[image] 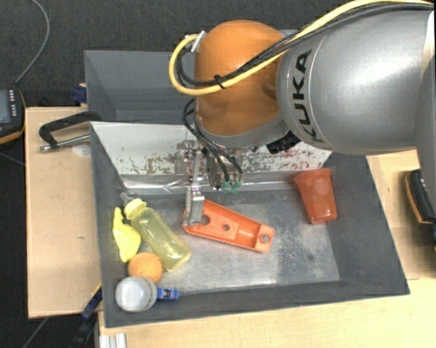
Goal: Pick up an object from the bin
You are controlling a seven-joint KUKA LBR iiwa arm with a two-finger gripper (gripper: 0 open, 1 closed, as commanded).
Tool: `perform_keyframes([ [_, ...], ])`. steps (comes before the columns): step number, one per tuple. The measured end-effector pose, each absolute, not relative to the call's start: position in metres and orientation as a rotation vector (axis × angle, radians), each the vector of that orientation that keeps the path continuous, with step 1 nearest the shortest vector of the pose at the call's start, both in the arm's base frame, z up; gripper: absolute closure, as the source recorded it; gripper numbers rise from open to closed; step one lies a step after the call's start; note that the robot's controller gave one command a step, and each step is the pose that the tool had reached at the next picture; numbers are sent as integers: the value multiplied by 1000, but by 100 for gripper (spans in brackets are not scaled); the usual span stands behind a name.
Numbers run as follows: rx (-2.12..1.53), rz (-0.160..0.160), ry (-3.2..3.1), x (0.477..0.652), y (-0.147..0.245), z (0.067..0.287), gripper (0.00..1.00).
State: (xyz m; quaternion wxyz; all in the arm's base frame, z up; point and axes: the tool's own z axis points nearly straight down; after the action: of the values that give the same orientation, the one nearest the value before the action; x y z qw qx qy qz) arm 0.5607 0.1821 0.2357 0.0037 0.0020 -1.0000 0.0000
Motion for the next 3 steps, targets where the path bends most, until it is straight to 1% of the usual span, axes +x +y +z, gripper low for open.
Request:
perform_keyframes([
  [1,3,-3,-3143,562,181,241,0],
  [2,137,-4,-3139,535,152,204,0],
  [3,155,-5,-3143,516,131,138,0],
])
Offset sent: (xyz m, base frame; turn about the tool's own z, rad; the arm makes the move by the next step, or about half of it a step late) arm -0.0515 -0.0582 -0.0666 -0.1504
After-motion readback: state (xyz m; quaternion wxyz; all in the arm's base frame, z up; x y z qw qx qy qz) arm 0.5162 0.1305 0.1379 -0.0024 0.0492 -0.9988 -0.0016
